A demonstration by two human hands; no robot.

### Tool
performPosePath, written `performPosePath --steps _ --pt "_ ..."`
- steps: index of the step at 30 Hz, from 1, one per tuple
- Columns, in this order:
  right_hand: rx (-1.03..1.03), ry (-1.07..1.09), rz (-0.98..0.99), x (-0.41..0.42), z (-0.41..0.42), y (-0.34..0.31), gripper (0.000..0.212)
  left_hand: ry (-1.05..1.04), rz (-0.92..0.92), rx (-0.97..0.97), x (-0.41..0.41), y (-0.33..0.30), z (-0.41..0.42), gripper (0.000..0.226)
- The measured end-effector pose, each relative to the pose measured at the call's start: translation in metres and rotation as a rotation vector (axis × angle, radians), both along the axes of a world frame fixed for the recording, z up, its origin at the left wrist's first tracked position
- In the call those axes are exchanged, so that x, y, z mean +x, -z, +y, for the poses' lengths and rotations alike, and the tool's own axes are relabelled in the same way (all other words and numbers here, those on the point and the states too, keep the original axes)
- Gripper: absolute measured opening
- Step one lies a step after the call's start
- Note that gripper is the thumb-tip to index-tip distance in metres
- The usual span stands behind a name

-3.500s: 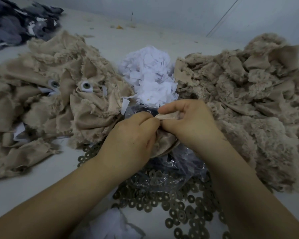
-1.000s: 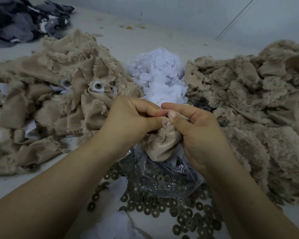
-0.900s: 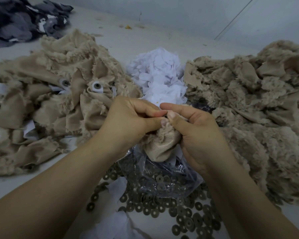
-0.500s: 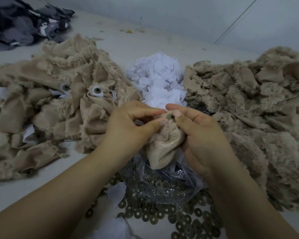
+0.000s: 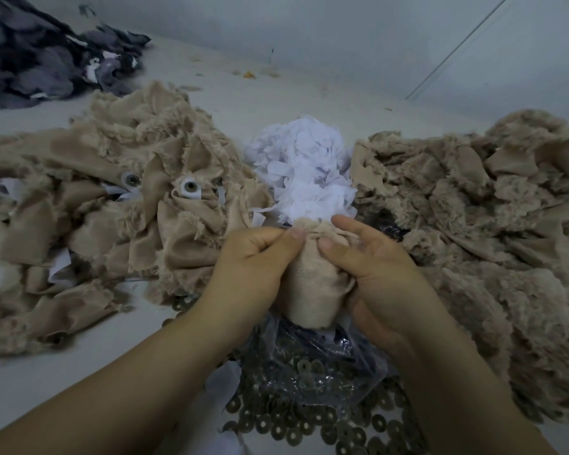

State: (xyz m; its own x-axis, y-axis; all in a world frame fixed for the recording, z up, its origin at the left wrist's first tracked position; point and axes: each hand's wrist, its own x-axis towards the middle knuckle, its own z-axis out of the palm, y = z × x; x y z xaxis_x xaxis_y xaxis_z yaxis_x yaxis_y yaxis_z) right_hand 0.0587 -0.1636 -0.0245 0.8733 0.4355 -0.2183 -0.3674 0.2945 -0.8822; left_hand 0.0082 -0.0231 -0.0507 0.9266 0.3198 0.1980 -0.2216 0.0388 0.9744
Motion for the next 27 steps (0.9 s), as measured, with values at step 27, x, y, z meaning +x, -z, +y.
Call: performPosePath --steps 27 --pt "-0.84 0.428 -0.745 0.03 -0.03 0.003 0.011 -0.042 -0.014 -0.209 0.007 0.012 0.025 0.013"
